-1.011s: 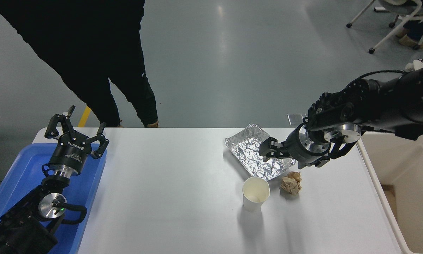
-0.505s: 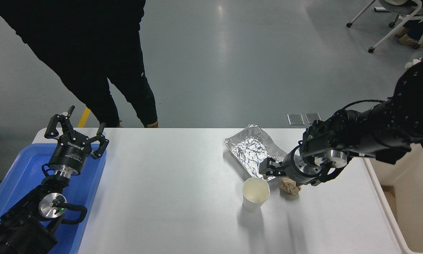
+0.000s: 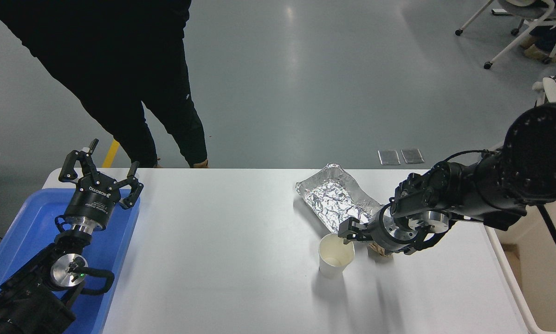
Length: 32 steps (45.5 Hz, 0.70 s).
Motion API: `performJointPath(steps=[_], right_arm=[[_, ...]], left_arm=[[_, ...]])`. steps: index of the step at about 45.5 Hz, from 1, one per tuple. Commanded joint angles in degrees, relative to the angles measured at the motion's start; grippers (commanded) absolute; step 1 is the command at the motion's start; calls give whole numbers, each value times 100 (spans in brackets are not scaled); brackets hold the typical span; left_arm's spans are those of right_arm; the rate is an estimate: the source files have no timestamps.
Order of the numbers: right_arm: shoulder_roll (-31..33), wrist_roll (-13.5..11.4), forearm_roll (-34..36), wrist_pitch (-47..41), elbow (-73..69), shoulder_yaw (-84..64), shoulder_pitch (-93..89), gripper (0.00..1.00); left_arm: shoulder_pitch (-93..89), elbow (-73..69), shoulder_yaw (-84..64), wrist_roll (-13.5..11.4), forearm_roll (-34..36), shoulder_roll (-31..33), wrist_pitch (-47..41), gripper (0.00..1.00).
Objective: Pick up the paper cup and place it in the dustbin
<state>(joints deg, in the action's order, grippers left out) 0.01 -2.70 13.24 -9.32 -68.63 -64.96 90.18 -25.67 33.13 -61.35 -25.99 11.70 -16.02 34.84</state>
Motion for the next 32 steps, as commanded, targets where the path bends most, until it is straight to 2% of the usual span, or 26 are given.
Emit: performJointPath(steps=[1, 6, 9, 12, 13, 18, 32], right_arm=[[-1, 24, -23, 9, 227, 71, -281, 97], [-1, 42, -32, 1, 245, 158, -369, 85], [-1, 42, -119, -17, 245, 211, -387, 69], [-1, 50, -304, -17, 227, 238, -413, 51], [-1, 68, -383, -52, 201, 290, -404, 36], [-1, 103, -489, -140, 157, 449, -378, 0], [-1, 103, -744, -166, 174, 493, -316, 0]], left_arm=[[0, 0, 0, -3, 8, 3, -4, 98], [0, 0, 0, 6, -1, 3, -4, 98], [0, 0, 0, -3, -1, 3, 5, 98], [0, 0, 0, -3, -1, 3, -4, 98], [0, 0, 0, -3, -1, 3, -4, 98], [0, 0, 0, -3, -1, 3, -4, 98], [0, 0, 0, -3, -1, 3, -4, 98]])
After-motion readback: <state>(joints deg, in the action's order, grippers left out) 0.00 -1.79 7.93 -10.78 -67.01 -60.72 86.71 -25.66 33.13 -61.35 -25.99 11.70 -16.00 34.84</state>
